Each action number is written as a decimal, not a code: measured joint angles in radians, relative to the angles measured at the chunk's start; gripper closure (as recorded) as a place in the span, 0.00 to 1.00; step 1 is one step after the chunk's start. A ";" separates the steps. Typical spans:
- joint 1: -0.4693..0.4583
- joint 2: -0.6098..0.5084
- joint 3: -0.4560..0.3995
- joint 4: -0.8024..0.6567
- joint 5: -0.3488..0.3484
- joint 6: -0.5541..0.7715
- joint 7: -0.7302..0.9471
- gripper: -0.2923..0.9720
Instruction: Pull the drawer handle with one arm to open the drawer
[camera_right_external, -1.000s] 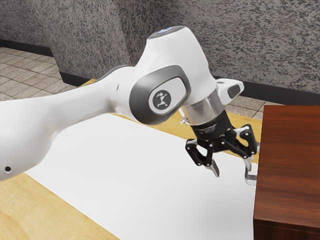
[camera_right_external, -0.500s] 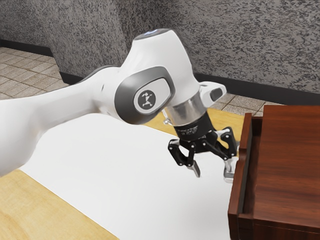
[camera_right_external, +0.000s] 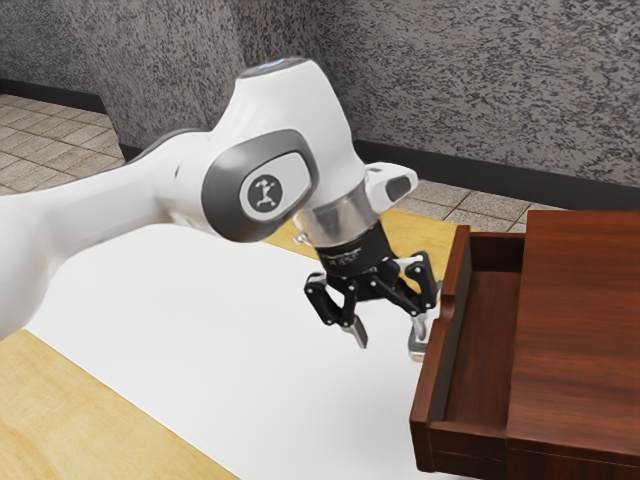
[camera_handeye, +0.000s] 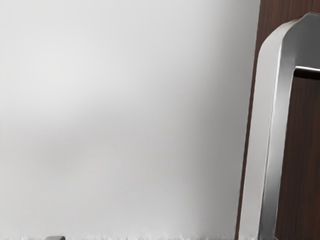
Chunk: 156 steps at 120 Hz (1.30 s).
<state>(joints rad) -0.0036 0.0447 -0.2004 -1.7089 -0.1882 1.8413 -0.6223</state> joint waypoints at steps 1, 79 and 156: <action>-0.001 -0.001 0.001 -0.001 0.000 -0.001 0.001 0.40; -0.044 -0.089 0.142 -0.097 0.009 -0.045 0.103 0.41; 0.006 -0.164 0.210 -0.104 0.009 -0.084 0.193 0.41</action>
<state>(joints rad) 0.0029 -0.1191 0.0094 -1.8132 -0.1787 1.7577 -0.4293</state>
